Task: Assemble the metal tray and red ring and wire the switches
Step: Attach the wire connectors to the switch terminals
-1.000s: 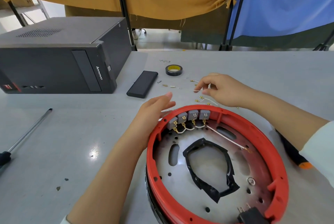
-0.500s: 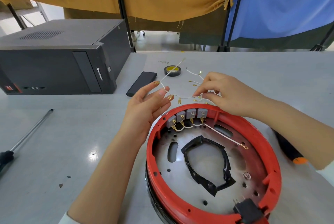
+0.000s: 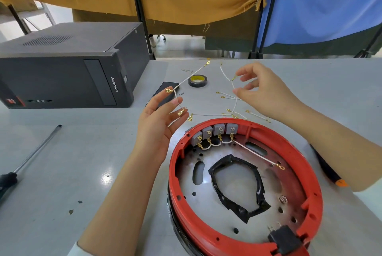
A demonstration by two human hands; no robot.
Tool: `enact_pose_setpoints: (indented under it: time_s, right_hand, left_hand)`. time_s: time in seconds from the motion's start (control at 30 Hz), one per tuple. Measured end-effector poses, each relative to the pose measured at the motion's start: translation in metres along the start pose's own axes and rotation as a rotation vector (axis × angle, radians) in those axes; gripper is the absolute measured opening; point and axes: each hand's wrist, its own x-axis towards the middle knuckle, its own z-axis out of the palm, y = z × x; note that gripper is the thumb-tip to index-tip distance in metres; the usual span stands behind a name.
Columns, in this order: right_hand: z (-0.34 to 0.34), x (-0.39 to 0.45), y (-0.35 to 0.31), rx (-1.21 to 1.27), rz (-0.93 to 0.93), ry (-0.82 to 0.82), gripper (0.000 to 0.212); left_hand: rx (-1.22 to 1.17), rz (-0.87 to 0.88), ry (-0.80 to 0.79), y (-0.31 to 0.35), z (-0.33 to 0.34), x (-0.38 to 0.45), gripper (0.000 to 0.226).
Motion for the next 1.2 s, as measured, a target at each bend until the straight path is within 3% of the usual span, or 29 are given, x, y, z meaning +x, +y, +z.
enact_pose_setpoints:
  time_s: [0.1,0.33,0.57,0.73,0.9,1.0,1.2]
  right_hand:
    - [0.001,-0.003,-0.002,0.19,0.065,-0.085,0.032]
    - [0.001,-0.002,-0.003,0.255,0.048,-0.096,0.029]
    - [0.003,0.017,0.045,0.013,0.281,-0.224,0.027]
    - [0.012,0.023,0.072,-0.335,0.227,-0.328,0.026]
    - [0.024,0.03,0.075,-0.404,0.21,-0.357,0.036]
    - [0.029,0.035,0.078,-0.41,0.226,-0.364,0.03]
    - [0.026,0.039,0.084,-0.389,0.243,-0.344,0.013]
  left_hand:
    - [0.003,0.003,0.003,0.0,0.0,0.0,0.027]
    - [0.009,0.0,0.087,-0.007,-0.002,0.003,0.023]
    - [0.004,-0.077,0.294,-0.026,-0.015,0.019,0.026]
    - [0.217,-0.111,0.203,-0.035,-0.014,0.026,0.048]
    - [0.472,-0.159,0.097,-0.035,-0.01,0.028,0.063]
    - [0.63,-0.132,0.072,-0.034,-0.01,0.027,0.057]
    - [0.508,-0.123,0.064,-0.033,-0.009,0.028,0.053]
